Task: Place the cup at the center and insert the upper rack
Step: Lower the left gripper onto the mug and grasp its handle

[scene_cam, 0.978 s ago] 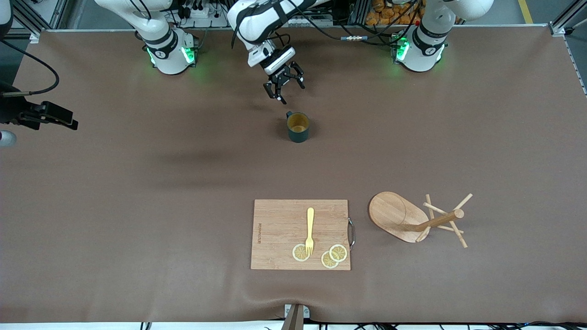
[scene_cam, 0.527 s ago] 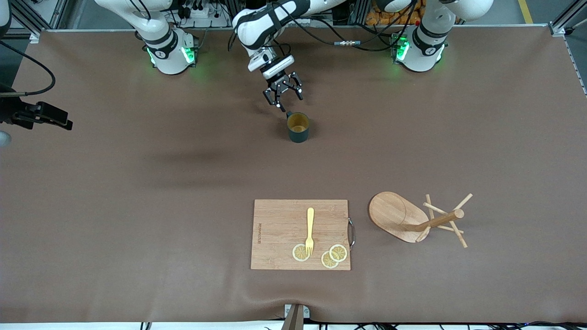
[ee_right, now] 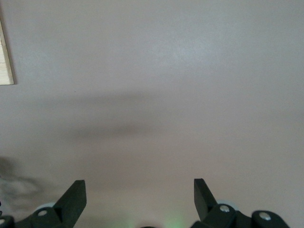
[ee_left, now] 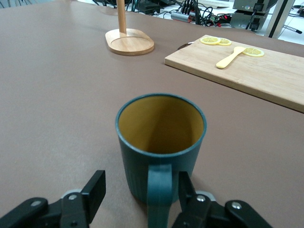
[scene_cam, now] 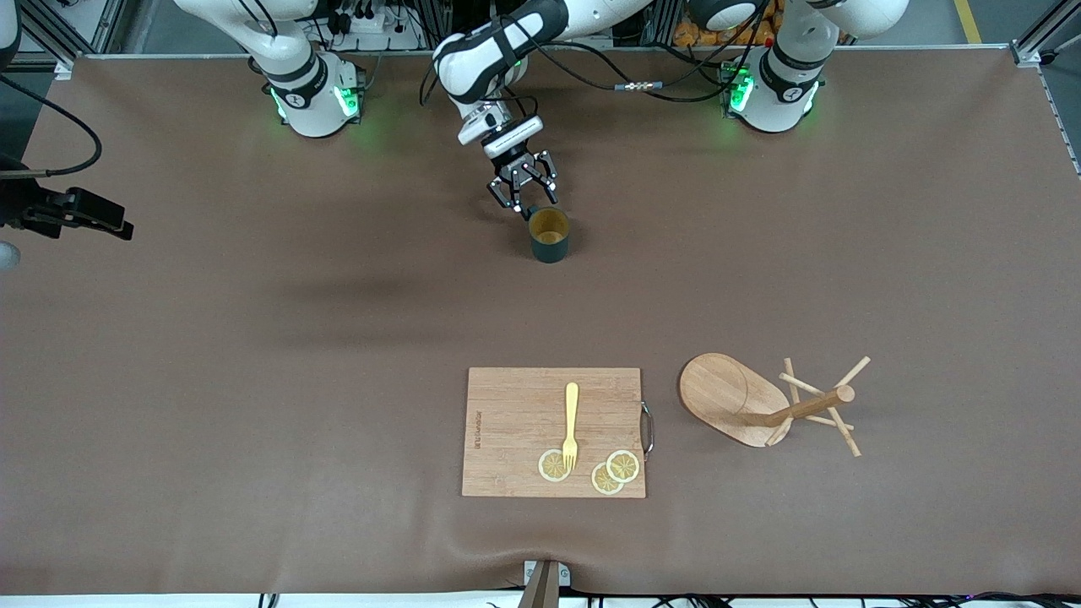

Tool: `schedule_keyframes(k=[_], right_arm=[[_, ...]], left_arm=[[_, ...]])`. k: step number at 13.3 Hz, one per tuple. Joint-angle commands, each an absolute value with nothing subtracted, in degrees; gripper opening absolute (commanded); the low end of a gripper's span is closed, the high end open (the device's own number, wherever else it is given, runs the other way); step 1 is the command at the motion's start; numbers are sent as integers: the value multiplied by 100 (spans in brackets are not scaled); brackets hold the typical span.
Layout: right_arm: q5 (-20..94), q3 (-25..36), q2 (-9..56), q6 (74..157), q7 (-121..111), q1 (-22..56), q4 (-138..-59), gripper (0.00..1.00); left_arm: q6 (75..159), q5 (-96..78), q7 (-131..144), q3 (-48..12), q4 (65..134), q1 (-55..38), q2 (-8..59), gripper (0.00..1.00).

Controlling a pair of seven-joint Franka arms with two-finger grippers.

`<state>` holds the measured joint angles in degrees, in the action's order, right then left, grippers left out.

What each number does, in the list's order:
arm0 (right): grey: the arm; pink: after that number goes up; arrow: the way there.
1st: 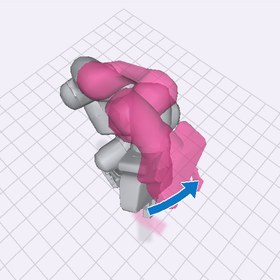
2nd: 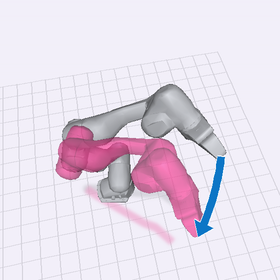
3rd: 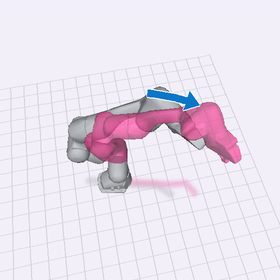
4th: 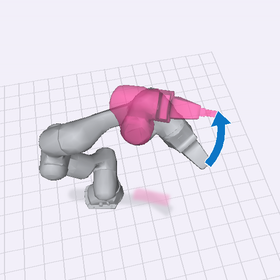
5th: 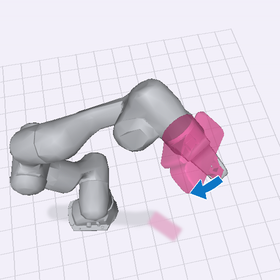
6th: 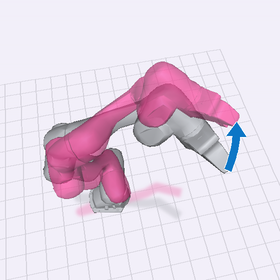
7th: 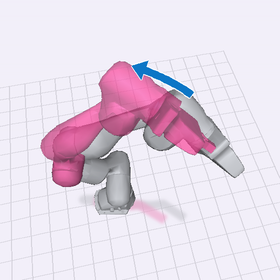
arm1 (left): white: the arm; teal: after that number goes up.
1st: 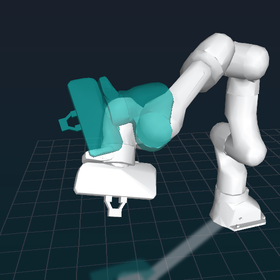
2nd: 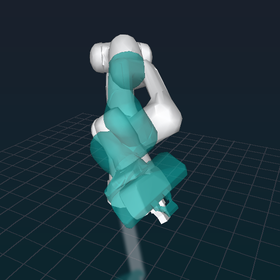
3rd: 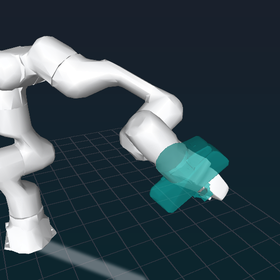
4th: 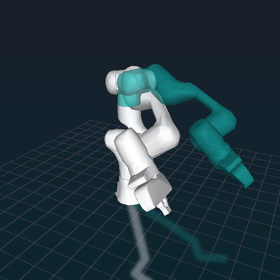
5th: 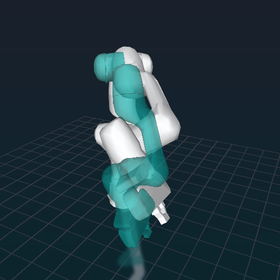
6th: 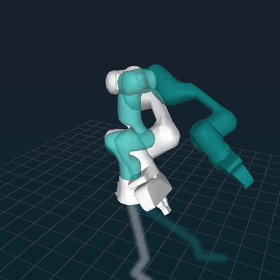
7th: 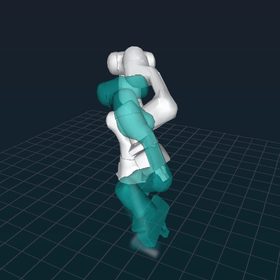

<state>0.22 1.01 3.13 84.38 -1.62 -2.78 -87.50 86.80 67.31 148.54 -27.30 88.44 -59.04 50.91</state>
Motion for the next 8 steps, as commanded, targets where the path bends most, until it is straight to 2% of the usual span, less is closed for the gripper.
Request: schedule_keyframes(k=[1,3,7,8], right_arm=[[61,9,246,8446,-220,-369,-8745,100],[53,9,246,8429,-220,-369,-8745,100],[62,9,246,8446,-229,-369,-8736,100],[62,0,246,8446,-220,-343,-8736,100]], left_arm=[[8675,6864,14713,-2663,8526,-5977,5299,68],[8675,7013,14730,-2646,8455,-5985,5414,67],[8675,7040,14722,-2646,8455,-6029,5476,45],[8675,7040,14722,-2637,8455,-6021,5476,42]])
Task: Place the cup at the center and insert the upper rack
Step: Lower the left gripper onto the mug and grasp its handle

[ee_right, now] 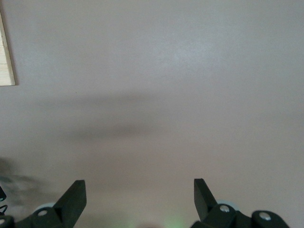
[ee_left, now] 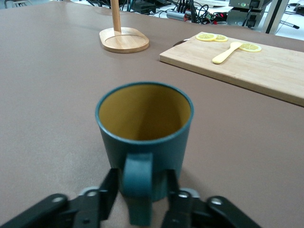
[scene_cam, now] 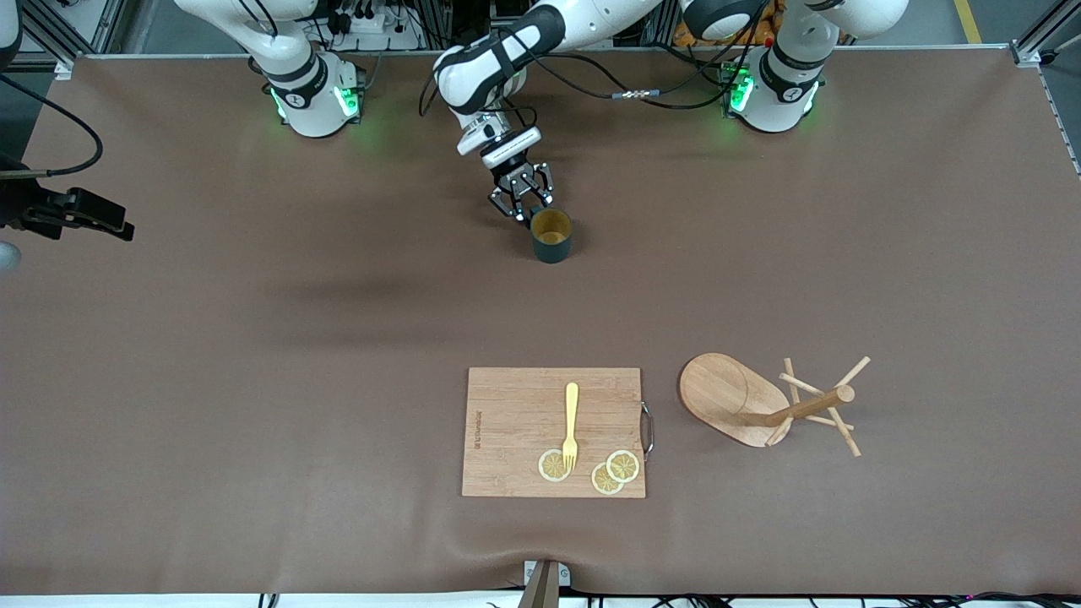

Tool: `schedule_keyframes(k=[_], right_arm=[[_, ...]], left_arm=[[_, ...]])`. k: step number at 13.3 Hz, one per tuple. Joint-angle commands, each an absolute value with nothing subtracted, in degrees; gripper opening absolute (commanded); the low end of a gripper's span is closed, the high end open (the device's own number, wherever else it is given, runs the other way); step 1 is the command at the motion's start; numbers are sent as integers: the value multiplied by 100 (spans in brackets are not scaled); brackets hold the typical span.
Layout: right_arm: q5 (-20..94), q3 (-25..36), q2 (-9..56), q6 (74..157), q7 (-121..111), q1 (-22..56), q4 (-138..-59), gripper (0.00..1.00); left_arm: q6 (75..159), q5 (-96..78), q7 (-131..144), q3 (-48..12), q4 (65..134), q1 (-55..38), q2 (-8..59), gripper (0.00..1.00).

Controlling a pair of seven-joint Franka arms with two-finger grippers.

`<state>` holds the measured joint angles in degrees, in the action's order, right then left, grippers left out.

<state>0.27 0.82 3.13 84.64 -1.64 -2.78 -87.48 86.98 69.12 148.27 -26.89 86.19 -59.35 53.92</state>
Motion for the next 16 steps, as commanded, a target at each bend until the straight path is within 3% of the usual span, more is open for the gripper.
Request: schedule_keyframes(k=[1,5,7,16], right_arm=[[62,-9,246,8455,-202,-343,-8736,100],[79,-18,255,8455,-176,-334,-8745,100],[88,-9,334,8473,-185,-334,-8745,100],[88,-26,334,8473,-211,-281,-8736,100]], left_arm=[[8675,7040,14713,-2637,8446,-6021,5476,38],[8675,7040,14704,-2645,8446,-6021,5476,16],[8675,7040,14687,-2637,8446,-6021,5467,0],[8587,6567,14256,-2716,8104,-5986,4958,0]])
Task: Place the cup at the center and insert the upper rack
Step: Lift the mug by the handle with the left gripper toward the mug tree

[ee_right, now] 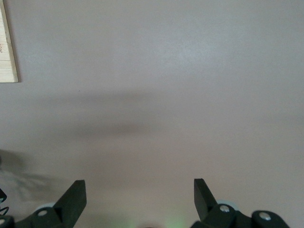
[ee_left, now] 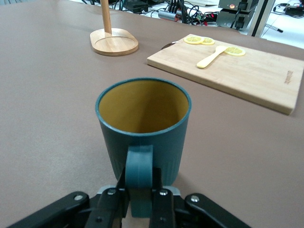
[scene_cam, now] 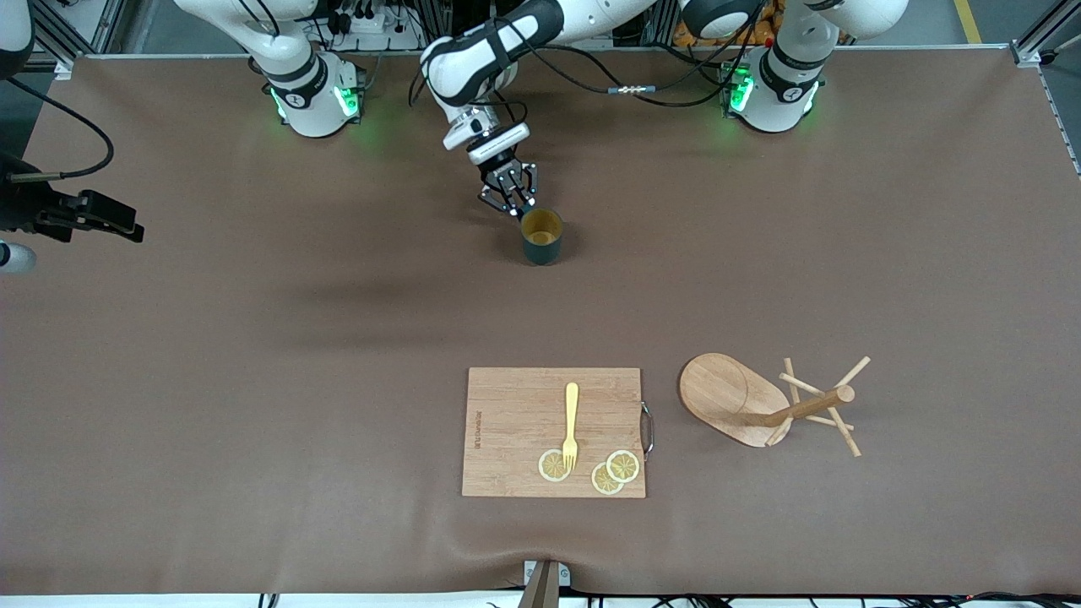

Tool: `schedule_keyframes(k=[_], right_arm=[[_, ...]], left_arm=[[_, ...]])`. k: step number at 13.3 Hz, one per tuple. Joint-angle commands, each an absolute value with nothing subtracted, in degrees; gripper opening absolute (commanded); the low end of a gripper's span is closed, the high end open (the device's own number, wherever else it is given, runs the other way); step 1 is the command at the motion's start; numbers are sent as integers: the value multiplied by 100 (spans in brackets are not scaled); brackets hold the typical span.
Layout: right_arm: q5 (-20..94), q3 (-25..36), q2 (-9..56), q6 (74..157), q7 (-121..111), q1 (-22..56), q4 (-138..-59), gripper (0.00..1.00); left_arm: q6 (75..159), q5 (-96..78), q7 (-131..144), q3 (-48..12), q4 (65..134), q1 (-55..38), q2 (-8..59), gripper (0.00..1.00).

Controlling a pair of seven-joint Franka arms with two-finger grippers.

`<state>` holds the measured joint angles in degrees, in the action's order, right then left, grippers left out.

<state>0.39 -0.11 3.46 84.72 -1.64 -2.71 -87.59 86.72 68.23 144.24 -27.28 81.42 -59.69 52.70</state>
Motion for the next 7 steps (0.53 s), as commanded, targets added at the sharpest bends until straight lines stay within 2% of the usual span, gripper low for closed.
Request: schedule_keyframes(k=[1,7], right_arm=[[97,-26,334,8473,-211,-281,-8736,100],[334,-18,334,8464,-211,-290,-8736,100]], left_arm=[[8587,6426,14256,-2716,8025,-5959,4853,0],[8596,5592,13790,-2716,7998,-5644,3949,0]])
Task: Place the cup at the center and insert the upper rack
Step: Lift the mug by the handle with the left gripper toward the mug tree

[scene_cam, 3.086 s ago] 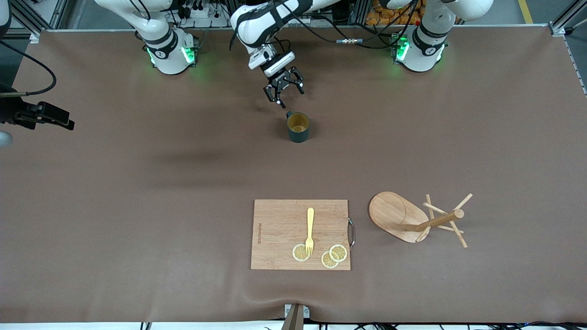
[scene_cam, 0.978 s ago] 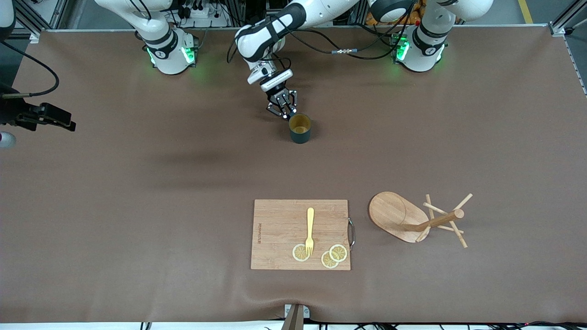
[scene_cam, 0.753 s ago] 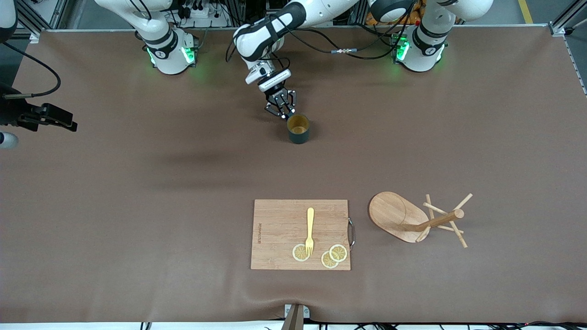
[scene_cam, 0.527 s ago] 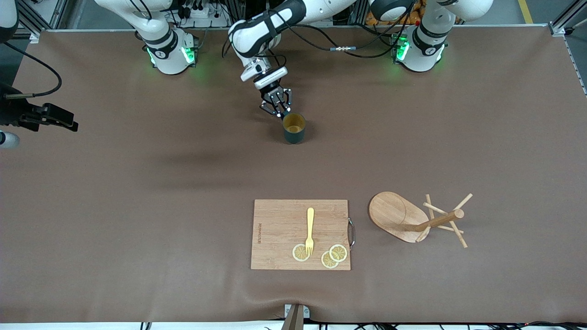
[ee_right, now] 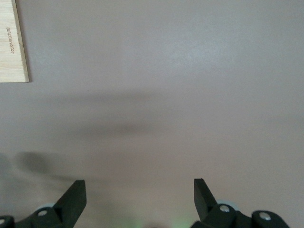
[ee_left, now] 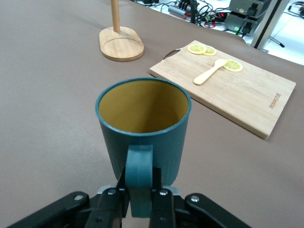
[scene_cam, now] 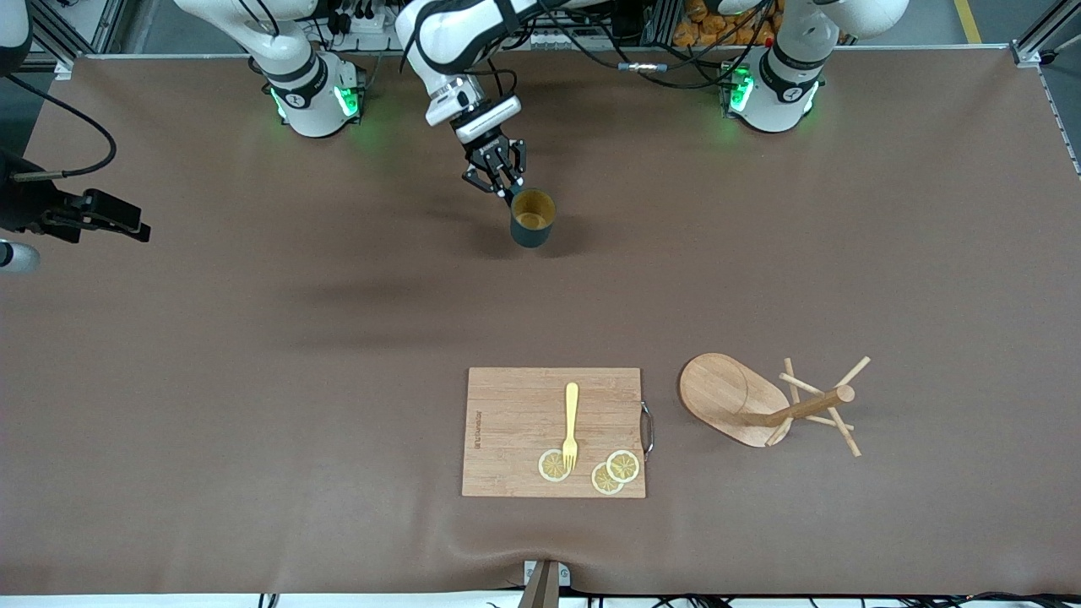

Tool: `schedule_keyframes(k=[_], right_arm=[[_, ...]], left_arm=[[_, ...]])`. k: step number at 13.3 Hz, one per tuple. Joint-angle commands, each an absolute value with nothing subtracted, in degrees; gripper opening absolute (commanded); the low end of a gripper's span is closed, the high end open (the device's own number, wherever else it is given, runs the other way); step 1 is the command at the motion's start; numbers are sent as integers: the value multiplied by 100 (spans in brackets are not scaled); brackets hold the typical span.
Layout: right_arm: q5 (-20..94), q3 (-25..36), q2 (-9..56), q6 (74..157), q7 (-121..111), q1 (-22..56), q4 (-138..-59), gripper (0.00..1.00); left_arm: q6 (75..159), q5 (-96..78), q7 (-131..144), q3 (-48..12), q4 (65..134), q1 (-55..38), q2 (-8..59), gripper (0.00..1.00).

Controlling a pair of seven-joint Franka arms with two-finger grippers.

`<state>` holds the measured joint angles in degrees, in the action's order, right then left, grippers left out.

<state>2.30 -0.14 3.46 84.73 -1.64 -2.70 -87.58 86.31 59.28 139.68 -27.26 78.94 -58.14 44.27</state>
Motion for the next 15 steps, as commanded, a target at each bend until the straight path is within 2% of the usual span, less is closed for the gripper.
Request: schedule_keyframes(k=[1,9,15], right_arm=[[334,-18,334,8464,-211,-290,-8736,100],[334,-18,325,8455,-211,-290,-8736,100],[334,-18,325,8446,-176,-273,-8736,100]], left_arm=[[8604,5416,13651,-2716,7998,-5547,3746,0],[8981,3860,12332,-2716,7998,-4510,2462,0],[9659,2699,12322,-2725,7989,-3368,2083,0]])
